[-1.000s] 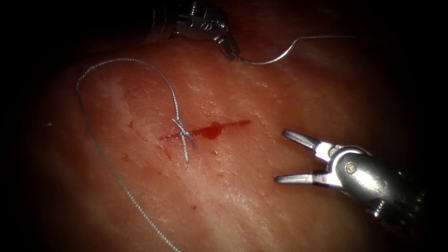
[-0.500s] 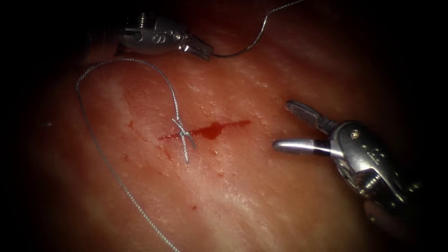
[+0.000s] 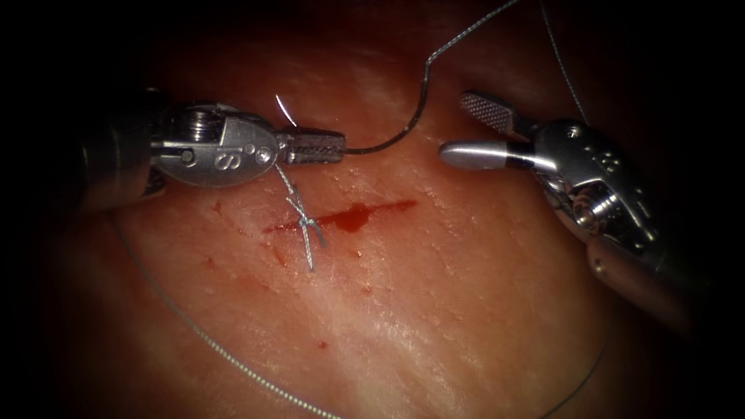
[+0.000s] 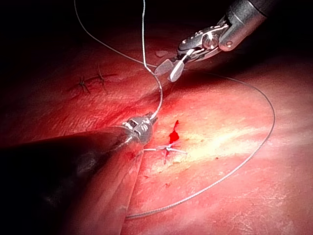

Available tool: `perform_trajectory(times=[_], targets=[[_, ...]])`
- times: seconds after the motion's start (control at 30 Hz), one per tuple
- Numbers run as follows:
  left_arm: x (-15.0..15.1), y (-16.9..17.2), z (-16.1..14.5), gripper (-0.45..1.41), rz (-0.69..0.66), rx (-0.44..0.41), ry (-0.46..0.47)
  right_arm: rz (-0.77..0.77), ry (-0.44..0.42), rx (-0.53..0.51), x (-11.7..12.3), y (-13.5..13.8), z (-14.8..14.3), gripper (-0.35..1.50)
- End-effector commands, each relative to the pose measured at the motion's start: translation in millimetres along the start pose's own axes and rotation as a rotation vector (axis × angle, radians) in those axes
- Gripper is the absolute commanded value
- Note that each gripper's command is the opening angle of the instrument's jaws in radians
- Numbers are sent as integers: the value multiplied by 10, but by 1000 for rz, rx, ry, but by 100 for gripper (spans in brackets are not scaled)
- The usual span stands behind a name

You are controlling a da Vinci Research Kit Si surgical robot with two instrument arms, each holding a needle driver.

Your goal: Wound Closure

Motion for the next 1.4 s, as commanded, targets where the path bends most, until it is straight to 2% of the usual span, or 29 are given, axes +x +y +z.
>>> perform_trajectory(times=[0.03,0.6,0.67,0.7,0.73,0.77,0.8,0.83,0.87,0.9,0.93,0.97,1.0,1.07,1.13,1.17,1.2,1.23,1.33,1.37,1.4], targets=[[-4,-1,10,-45,2,5,-3,-3,5,12,9,2,17,106],[-5,0,11,-45,-2,33,-17,5,-18,45,16,-9,39,106],[-3,1,10,-45,1,36,-18,6,-28,37,16,-7,50,94],[-3,1,10,-45,1,36,-18,6,-28,37,16,-7,50,94],[-3,1,9,-45,0,37,-15,6,-36,36,16,-7,52,78],[-2,1,8,-45,-2,38,-11,7,-68,39,16,-6,56,20],[-2,1,8,-45,-2,38,-11,7,-68,39,16,-6,56,20],[-1,1,8,-45,-4,40,-8,1,-71,39,16,-5,56,-13],[0,0,7,10,-7,37,-4,-22,-71,45,16,-5,55,-35],[0,0,7,52,-2,35,-1,-28,-71,46,16,-5,54,-35],[0,-1,7,66,-10,33,2,-45,-72,48,17,-4,53,-35],[0,-1,7,66,-10,33,2,-45,-72,48,17,-4,53,-35],[0,-4,6,77,-44,25,13,-68,-73,53,18,-3,51,-35],[1,-6,4,84,-96,8,42,-91,-73,56,18,-2,49,-35],[2,-8,3,84,-134,-3,57,-103,-73,58,18,-2,48,-35],[4,-13,1,74,-231,-18,80,-139,-74,59,18,-1,46,-35],[4,-13,1,74,-231,-18,80,-139,-74,59,18,-1,46,-35],[6,-17,-1,69,-295,-32,90,-157,-74,62,18,0,45,-35],[15,-31,-19,74,-577,-110,139,-282,-82,120,19,-2,43,-35],[17,-37,-24,76,-646,-130,145,-312,-87,138,19,-3,43,-35],[17,-37,-24,76,-646,-130,145,-312,-87,138,19,-3,43,-35]])
